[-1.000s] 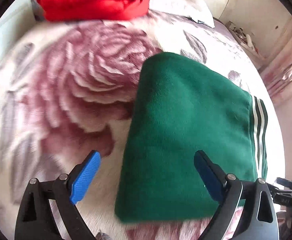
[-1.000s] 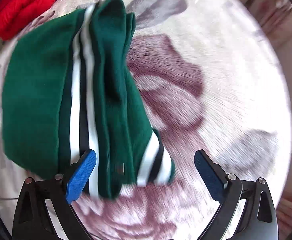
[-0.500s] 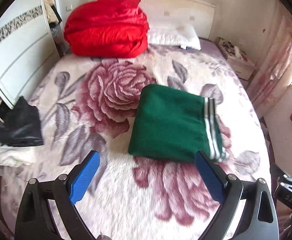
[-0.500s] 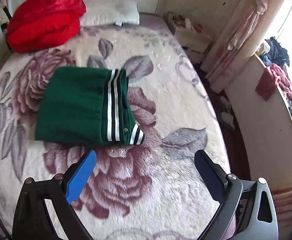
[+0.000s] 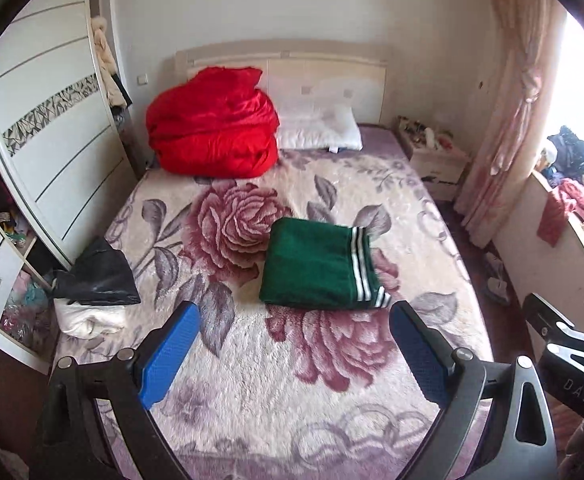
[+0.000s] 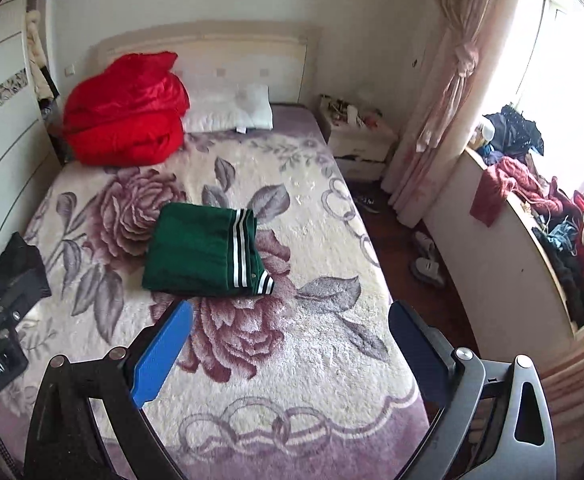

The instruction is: Fold large clothes

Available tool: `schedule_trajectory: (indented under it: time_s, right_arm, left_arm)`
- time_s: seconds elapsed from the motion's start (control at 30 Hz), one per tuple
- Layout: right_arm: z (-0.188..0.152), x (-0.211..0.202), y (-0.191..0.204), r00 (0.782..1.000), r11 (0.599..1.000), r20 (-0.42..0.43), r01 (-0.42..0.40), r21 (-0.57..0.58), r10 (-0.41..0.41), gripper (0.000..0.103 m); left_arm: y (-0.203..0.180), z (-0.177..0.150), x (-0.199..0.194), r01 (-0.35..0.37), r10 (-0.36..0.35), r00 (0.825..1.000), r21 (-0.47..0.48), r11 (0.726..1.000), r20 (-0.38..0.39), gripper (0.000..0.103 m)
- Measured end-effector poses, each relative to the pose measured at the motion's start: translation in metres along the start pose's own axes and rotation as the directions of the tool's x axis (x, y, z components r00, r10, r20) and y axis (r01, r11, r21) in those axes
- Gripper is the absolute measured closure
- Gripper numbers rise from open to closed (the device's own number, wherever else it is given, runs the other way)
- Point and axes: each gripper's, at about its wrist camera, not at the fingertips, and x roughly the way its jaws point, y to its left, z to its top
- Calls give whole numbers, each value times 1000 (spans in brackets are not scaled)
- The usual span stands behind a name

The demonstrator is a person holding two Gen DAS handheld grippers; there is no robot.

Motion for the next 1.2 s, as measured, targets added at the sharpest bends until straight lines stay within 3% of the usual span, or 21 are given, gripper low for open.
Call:
schedule_trajectory:
  time_s: [0.17,0.4,0.7,1.2]
  right_arm:
    - [-6,-75,-17,997,1000,79,-2,4,2,3]
    - [-24,-132,-35,994,1000,111,-13,24,11,3]
    - [-32,-163,-44,993,999,109,-45,18,43,3]
    - [-28,-188,-51,986,995,137,-98,6,96,2]
  left_arm:
    - [-3,-7,-50,3,-1,999,-21,1000,49,6]
    - [-4,-14,-88,-16,18,995,-17,1000,98,6]
    - [-3,-19,-108,-23,25,997,-26,999,68,6]
    - [-2,-24,-122,-41,44,995,-32,999,91,3]
